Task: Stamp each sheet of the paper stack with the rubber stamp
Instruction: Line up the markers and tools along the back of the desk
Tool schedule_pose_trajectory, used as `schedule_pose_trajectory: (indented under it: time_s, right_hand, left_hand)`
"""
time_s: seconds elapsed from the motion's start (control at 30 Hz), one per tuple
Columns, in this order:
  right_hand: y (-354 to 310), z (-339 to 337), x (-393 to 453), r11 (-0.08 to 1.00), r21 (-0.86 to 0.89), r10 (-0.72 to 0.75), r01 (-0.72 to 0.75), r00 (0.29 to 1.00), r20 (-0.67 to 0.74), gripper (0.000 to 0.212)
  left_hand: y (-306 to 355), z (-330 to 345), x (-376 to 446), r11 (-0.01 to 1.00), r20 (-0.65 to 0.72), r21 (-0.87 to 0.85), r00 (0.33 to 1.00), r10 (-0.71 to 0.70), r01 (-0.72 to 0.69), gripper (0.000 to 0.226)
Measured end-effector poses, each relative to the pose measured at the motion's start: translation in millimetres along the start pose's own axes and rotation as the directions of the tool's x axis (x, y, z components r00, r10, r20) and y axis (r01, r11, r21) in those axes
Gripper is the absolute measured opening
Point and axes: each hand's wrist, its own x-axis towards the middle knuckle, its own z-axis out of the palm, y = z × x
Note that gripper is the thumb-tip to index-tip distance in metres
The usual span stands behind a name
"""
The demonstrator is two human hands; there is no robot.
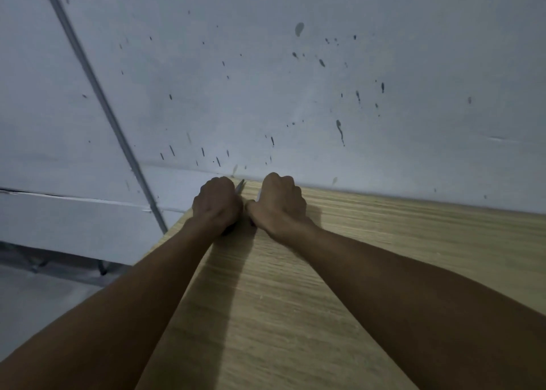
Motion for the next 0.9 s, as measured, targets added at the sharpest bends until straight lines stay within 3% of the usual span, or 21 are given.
schedule_pose_trajectory:
  time_s: [0.13, 0.3, 0.67, 0.8, 0.9]
  right_hand:
    - [-3, 3, 4, 1.0, -0.009, 0.0, 0.0, 1.0, 0.014, 0.021]
    - [-2, -2, -4, 0.997, 0.063, 0.031, -0.033, 0.999, 0.037, 0.022]
    - [-3, -11, -15, 0.982, 0.161, 0.088, -0.097, 0.994, 0.062, 0.027]
    - [11, -32, -36, 0.998, 0.043, 0.053, -0.055, 0.997, 0.05, 0.018]
    - [26, -53, -61, 0.993, -0.107, 0.049, -0.045, 0.998, 0.032, 0.038]
  left_hand:
    - [0, -9, 3, 0.999, 0.071, -0.034, 0.997, 0.02, -0.018, 0.035]
    - [-9, -17, -3, 0.988, 0.058, -0.148, 0.997, 0.048, -0.039, 0.038]
    - [0, -27, -22, 0.989, 0.041, -0.134, 0.997, 0.071, -0.065, 0.031]
    - [16, -34, -43, 0.985, -0.045, -0.128, 0.993, 0.11, -0.115, 0.024]
    - [30, -40, -68, 0.958, -0.14, -0.222, 0.979, 0.151, -0.179, 0.028]
